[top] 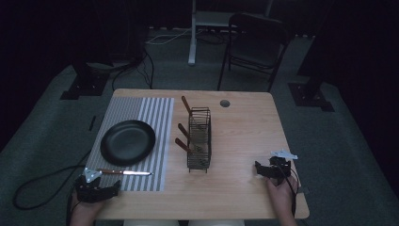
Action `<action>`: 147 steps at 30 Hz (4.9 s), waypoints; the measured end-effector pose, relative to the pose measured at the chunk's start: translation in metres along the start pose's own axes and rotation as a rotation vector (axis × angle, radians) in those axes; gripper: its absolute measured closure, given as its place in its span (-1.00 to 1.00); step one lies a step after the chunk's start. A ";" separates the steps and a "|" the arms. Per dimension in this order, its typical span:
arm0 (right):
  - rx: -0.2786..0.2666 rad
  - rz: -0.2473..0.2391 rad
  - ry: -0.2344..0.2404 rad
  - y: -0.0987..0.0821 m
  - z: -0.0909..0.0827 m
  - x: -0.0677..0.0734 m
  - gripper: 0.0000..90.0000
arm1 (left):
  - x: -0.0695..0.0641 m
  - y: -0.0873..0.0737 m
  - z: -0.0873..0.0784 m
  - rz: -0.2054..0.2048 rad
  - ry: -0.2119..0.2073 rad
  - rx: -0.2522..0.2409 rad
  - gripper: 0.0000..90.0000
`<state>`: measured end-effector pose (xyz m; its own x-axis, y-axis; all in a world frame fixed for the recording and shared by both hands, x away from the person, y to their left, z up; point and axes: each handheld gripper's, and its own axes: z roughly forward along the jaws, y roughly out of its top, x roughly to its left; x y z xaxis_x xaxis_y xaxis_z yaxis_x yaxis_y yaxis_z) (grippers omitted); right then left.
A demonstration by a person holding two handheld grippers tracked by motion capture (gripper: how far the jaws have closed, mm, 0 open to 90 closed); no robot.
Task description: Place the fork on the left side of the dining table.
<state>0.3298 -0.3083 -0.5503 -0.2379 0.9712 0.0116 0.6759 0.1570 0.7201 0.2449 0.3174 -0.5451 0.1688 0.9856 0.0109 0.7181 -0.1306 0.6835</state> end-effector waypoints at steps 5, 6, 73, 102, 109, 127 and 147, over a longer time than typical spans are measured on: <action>0.000 0.000 0.000 0.000 0.000 0.000 -0.74 | -0.004 0.001 -0.004 0.004 -0.031 0.005 -0.93; 0.000 0.000 0.000 0.000 0.000 0.000 -0.74 | -0.005 0.002 -0.005 0.005 -0.039 0.011 -0.93; -0.001 0.000 0.000 0.000 0.000 0.000 -0.74 | -0.150 0.136 -0.052 0.262 -0.389 -0.151 -0.90; -0.002 0.001 0.000 0.000 0.000 0.000 -0.73 | -0.194 0.167 -0.028 0.186 -0.428 -0.134 -0.07; -0.003 0.000 0.000 0.000 0.000 0.000 -0.73 | -0.196 0.166 -0.022 0.180 -0.461 -0.121 0.28; -0.002 0.001 0.001 0.000 0.000 0.000 -0.73 | -0.197 0.170 -0.012 0.056 -0.516 -0.140 0.64; -0.002 0.002 0.001 0.000 0.000 0.000 -0.73 | -0.192 0.175 -0.035 0.073 -0.571 -0.229 0.79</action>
<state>0.3295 -0.3084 -0.5504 -0.2368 0.9715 0.0138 0.6751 0.1543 0.7214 0.3142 0.1090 -0.4017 0.5921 0.7537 -0.2852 0.5388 -0.1070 0.8356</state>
